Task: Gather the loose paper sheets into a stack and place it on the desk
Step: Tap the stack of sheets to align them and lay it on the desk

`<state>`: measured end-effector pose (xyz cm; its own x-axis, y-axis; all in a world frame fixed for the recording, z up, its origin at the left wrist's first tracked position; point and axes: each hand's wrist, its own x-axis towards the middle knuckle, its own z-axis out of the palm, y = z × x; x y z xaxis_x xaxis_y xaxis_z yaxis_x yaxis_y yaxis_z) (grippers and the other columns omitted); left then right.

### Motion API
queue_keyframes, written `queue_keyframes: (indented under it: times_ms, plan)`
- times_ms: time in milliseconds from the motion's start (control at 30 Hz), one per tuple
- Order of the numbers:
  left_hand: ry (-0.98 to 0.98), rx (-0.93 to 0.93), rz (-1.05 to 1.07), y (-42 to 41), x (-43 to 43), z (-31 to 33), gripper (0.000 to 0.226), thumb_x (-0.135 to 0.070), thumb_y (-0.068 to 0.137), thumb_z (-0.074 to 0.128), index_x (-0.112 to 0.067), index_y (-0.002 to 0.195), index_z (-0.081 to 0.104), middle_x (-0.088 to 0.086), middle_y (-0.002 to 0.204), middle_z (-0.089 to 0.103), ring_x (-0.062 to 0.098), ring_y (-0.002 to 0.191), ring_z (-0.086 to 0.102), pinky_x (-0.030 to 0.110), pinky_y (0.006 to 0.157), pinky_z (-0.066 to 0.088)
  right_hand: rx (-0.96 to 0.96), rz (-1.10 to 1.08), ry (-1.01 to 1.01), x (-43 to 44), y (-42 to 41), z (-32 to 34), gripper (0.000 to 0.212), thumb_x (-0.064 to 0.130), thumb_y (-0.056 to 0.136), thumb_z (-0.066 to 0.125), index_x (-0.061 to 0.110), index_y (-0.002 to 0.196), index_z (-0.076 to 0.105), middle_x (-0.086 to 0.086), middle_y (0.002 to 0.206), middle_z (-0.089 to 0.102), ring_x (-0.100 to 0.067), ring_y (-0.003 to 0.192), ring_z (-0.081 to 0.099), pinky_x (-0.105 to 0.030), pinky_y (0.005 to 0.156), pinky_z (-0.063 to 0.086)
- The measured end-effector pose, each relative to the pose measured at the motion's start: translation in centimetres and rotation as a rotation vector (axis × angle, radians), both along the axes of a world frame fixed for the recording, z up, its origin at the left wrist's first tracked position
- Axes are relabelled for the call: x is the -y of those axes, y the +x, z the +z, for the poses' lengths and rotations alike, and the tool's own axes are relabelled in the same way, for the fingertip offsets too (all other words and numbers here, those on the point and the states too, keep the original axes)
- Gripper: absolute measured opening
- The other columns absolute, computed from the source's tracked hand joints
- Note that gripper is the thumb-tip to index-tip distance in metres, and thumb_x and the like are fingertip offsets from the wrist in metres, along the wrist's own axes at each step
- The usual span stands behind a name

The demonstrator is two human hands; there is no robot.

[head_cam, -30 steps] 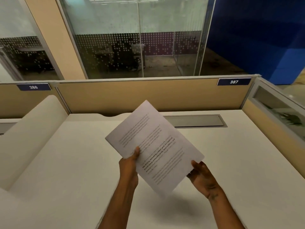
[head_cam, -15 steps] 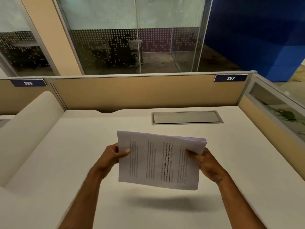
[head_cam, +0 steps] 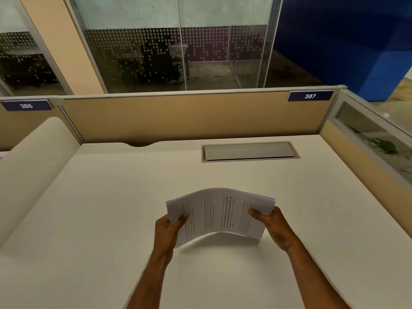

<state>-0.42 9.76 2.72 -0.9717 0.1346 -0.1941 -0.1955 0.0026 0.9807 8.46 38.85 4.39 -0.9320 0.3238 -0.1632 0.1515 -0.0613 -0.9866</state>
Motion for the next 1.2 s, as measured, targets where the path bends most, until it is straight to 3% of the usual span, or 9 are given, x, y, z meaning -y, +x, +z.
queue_keyframes:
  times_ms: [233,400,533,667,833,933,1000,1100,1200]
  plan:
    - [0.009,0.072,0.100,0.6,-0.4,-2.6,0.015,-0.025,0.083,0.082,-0.016,0.094,0.081,0.011,0.089,0.082,0.043,0.092,0.074,0.060,0.082,0.061,0.034,-0.067,0.000,0.7,0.3,-1.7,0.027,0.041,0.074,0.076,0.037,0.101,0.076,-0.001,0.097,0.080,-0.014,0.089,0.075,-0.024,0.066,0.059]
    - [-0.043,0.072,0.088,0.4,-0.9,-2.5,0.004,-0.018,0.091,0.076,-0.018,0.089,0.079,0.003,0.080,0.081,0.044,0.092,0.073,0.051,0.076,0.061,0.091,-0.075,0.027,0.7,0.5,-2.3,0.015,0.041,0.080,0.073,0.031,0.090,0.078,-0.002,0.089,0.080,-0.026,0.089,0.075,-0.026,0.067,0.059]
    - [-0.097,-0.060,0.022,-2.6,-1.4,2.1,0.023,-0.041,0.077,0.077,-0.023,0.091,0.077,0.000,0.081,0.080,0.042,0.091,0.073,0.039,0.070,0.058,0.058,-0.127,-0.020,0.2,-0.1,-0.7,0.028,0.047,0.073,0.075,0.025,0.089,0.079,-0.006,0.091,0.080,-0.030,0.088,0.075,-0.042,0.079,0.061]
    - [-0.178,-0.202,0.125,-4.8,-2.3,6.3,0.086,-0.050,0.078,0.082,-0.025,0.151,0.045,-0.005,0.142,0.060,0.025,0.129,0.058,0.049,0.100,0.053,-0.039,-0.199,-0.208,1.3,-0.8,1.2,0.023,0.035,0.079,0.075,0.018,0.095,0.078,-0.014,0.101,0.078,-0.034,0.092,0.075,-0.050,0.083,0.061]
    - [0.069,0.180,0.337,-1.8,-4.9,7.1,0.105,-0.064,0.079,0.065,-0.027,0.161,0.012,0.007,0.168,0.028,0.035,0.150,0.034,0.060,0.116,0.033,-0.135,-0.266,-0.528,4.6,-2.1,2.6,0.032,0.025,0.090,0.068,0.017,0.121,0.069,-0.010,0.115,0.076,-0.028,0.105,0.073,-0.042,0.079,0.063]
    - [0.326,0.277,0.208,-0.6,-6.5,6.8,0.089,-0.058,0.084,0.064,-0.020,0.157,0.030,0.010,0.147,0.059,0.033,0.127,0.062,0.058,0.104,0.051,-0.147,-0.292,-0.584,7.2,-2.6,3.3,0.030,0.026,0.092,0.067,0.020,0.121,0.068,-0.007,0.113,0.077,-0.025,0.099,0.076,-0.038,0.070,0.063]
    - [0.376,0.203,0.213,0.0,-7.2,7.0,0.057,-0.049,0.091,0.065,-0.022,0.140,0.055,0.005,0.120,0.076,0.024,0.095,0.079,0.045,0.075,0.066,-0.137,-0.322,-0.561,8.7,-2.7,3.6,0.030,0.030,0.090,0.068,0.024,0.119,0.068,-0.005,0.109,0.078,-0.024,0.091,0.077,-0.035,0.064,0.062]
    - [0.319,0.091,0.313,0.2,-7.7,7.3,0.018,-0.035,0.098,0.063,-0.034,0.117,0.064,-0.001,0.105,0.076,0.010,0.075,0.079,0.025,0.051,0.060,-0.125,-0.351,-0.551,10.2,-2.8,3.4,0.029,0.034,0.090,0.066,0.027,0.117,0.067,-0.006,0.107,0.078,-0.028,0.089,0.077,-0.041,0.065,0.063]
    - [0.258,0.027,0.337,-0.1,-7.3,7.9,0.019,-0.030,0.101,0.060,-0.032,0.120,0.060,-0.004,0.105,0.074,0.017,0.075,0.078,0.021,0.049,0.058,-0.143,-0.289,-0.602,10.2,-2.7,3.2,0.029,0.030,0.090,0.067,0.029,0.119,0.068,-0.006,0.111,0.077,-0.029,0.095,0.076,-0.044,0.069,0.062]
